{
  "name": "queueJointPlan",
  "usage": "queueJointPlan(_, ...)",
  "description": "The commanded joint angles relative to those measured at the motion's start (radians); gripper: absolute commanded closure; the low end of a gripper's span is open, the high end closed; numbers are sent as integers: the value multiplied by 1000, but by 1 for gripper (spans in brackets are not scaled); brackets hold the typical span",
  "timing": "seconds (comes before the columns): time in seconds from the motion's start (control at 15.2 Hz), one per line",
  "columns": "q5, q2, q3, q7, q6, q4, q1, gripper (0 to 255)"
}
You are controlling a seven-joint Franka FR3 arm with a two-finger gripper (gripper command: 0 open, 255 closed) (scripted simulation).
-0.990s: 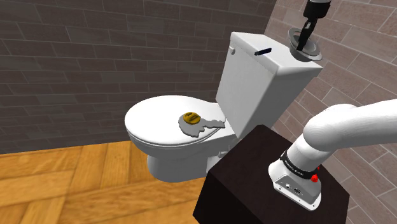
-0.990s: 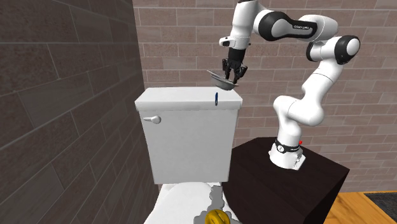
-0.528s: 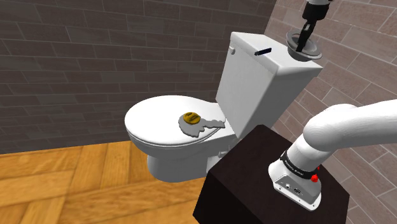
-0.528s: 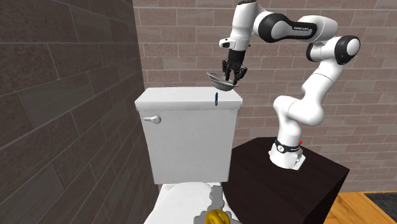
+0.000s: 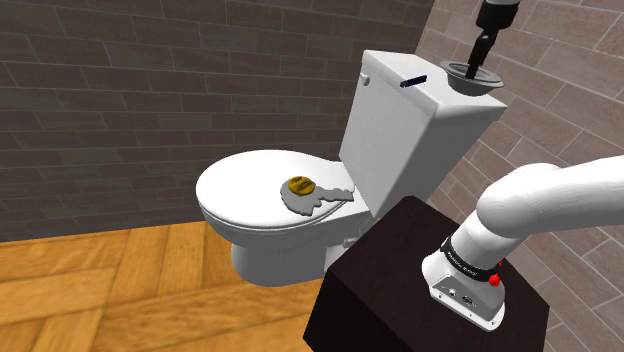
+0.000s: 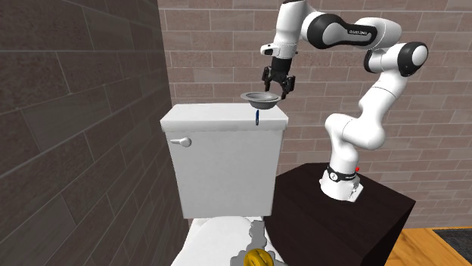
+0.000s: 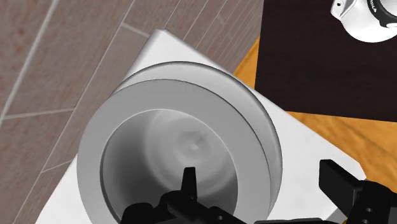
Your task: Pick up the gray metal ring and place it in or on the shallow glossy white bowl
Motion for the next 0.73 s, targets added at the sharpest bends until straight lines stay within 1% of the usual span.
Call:
queueJointPlan(0.0,11,14,16,-3,-48,60,4,0)
queueJointPlan(0.13,22,37,33,-8,-100,133,7,0)
queueJointPlan(0.66,22,37,33,-8,-100,133,7,0)
